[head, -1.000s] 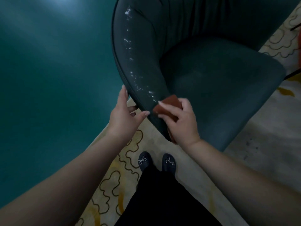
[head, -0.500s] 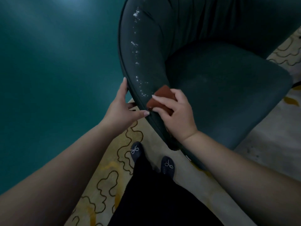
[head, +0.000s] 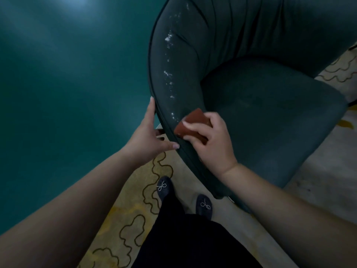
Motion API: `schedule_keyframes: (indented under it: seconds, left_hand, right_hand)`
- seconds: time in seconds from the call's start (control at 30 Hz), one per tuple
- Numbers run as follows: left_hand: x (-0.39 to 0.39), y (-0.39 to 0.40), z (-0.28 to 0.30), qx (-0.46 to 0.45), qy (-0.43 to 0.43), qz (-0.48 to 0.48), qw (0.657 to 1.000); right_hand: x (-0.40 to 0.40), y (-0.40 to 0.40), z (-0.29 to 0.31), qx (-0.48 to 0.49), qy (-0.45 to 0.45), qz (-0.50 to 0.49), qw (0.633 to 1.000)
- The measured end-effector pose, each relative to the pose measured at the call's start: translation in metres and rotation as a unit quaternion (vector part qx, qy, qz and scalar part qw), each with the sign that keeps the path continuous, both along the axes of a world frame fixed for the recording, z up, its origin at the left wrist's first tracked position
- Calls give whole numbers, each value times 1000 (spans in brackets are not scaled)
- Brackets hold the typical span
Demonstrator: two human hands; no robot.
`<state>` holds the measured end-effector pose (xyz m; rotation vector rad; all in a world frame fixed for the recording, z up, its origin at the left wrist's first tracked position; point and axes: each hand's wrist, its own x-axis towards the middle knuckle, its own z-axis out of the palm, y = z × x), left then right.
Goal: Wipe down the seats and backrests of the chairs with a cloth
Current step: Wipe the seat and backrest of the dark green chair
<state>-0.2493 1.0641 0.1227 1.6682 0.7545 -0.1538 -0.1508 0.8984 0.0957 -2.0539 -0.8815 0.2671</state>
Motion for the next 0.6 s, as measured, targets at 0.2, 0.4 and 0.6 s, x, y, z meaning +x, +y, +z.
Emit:
schedule_keyframes:
  seconds: [0.2,0.4,0.6]
  left_hand:
    - [1,5,0,20,5,-27,999]
    - [4,12,-1,39,-3,-42,998]
    - [8,30,0,19,-3,-68,998]
  right_hand:
    - [-25,-31,-5,15,15,-21,1000]
    - [3,26,1,-7,42,-49,998]
    - [-40,-32,0,-14,-9,-17,1000]
